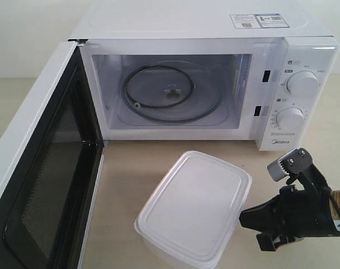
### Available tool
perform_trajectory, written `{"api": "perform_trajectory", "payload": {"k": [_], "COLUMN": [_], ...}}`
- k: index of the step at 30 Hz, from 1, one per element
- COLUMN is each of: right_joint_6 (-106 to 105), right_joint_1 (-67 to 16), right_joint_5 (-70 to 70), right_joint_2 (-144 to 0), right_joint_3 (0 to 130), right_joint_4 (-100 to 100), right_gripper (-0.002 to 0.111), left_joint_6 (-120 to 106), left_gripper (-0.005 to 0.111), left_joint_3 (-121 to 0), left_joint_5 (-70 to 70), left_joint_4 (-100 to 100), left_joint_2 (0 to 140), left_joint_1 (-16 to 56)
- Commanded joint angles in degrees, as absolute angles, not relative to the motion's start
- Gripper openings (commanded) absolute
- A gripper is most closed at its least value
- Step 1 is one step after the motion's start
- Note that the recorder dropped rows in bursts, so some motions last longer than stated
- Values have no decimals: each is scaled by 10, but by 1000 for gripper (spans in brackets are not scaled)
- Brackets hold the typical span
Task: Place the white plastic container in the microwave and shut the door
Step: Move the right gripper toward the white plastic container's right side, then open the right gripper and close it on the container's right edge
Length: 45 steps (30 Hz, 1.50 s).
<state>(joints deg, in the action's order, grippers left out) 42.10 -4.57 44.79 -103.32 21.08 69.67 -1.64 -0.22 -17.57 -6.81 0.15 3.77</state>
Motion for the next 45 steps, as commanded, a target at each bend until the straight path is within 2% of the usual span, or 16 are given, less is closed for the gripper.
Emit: {"api": "perform_trajectory", "payload": {"k": [1,9,14,21,27,37,45], "right_joint_6": [428,577,597,598,598,654,843], "right_joint_1": [-47,-47,-47,-45,-45,-44,63], "right_joint_5": [470,445,454,487,534,603,657], "right_joint_2": [-1031,-1046,-1055,-994,-919,-944,-966], "right_joint_3": [225,319,340,281,192,185,185], "right_joint_4": [689,780,781,764,673,682,827], "right_gripper": [0,0,0,0,0,0,0], "left_joint_6": [-18,-18,-18,-18,-18,-18,-18], "left_gripper": [4,4,4,4,4,4,4], "left_joint_3": [0,0,0,0,0,0,0], "left_joint_5": [-176,-176,-176,-176,-176,-176,-176], "left_joint_4": [-66,-66,-66,-66,-66,-66,-66], "left_joint_2": [0,0,0,0,0,0,0], "left_joint_1": [36,36,36,36,36,36,36]}}
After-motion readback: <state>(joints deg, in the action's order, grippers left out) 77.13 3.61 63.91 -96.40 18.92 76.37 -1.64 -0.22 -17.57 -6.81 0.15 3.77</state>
